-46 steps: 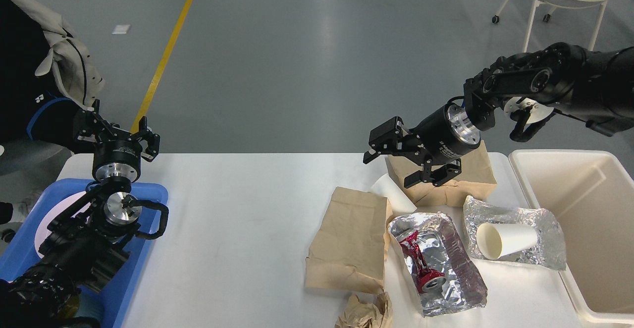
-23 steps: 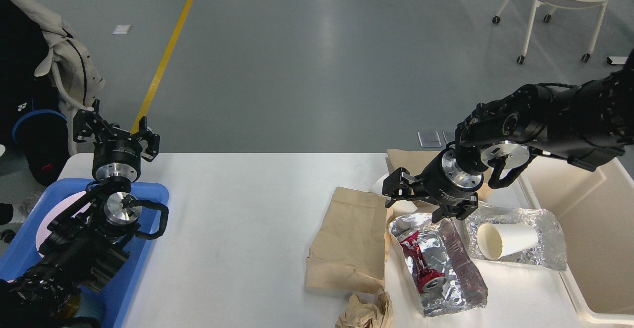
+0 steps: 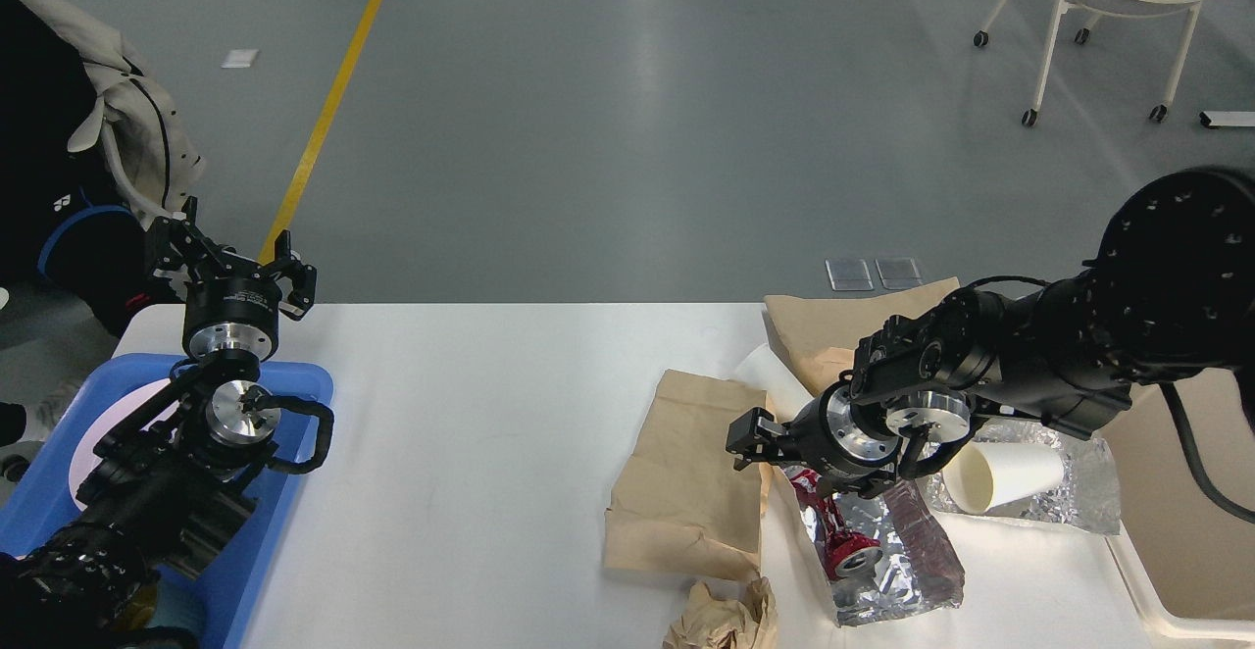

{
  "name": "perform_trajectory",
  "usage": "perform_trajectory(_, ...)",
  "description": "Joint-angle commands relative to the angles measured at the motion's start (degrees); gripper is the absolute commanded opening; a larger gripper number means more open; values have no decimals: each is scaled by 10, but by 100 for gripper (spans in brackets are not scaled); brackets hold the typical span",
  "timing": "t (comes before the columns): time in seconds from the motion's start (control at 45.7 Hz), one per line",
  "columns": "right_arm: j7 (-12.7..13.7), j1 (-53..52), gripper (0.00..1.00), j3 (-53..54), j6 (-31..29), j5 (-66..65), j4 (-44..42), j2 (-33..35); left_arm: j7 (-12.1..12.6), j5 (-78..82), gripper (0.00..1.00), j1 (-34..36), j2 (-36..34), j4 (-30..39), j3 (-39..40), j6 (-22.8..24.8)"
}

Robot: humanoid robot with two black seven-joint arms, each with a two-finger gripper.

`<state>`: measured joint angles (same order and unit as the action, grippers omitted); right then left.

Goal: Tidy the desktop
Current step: 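Lower the right gripper toward the foil-wrapped red can, then grasp the crumpled brown paper bag with the right gripper and lift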

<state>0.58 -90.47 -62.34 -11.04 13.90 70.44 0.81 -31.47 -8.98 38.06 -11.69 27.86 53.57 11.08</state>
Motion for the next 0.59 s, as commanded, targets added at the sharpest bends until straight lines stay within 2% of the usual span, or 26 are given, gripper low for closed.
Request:
perform_trajectory(0.0, 0, 30, 77, 5, 17, 2, -10, -11, 0, 0, 98, 0, 0, 0, 0, 0)
perform_trajectory(0.066, 0, 42, 76, 12, 24, 3, -13, -11, 0, 0, 98, 0, 0, 0, 0, 0)
perform_trajectory(0.197, 0, 68, 68, 13, 50, 3, -18, -11, 0, 0, 98, 0, 0, 0, 0, 0)
perform_trajectory(0.285, 0, 82, 48, 19, 60, 3, -19, -11, 0, 0, 98, 0, 0, 0, 0, 0)
perform_trajectory(0.372, -1, 85, 21, 27, 63, 3, -18, -12, 0, 0, 98, 0, 0, 0, 0, 0)
perform_trajectory(0.46, -1, 82, 8, 32, 64, 2, -16, -12, 0, -1, 98, 0, 0, 0, 0, 0)
perform_trajectory(0.482, -1, 81, 2, 33, 63, 2, -15, -11, -1, 0, 98, 0, 0, 0, 0, 0)
perform_trajectory(0.569, -1, 75, 0, 33, 63, 2, -13, -9, 0, -1, 98, 0, 0, 0, 0, 0)
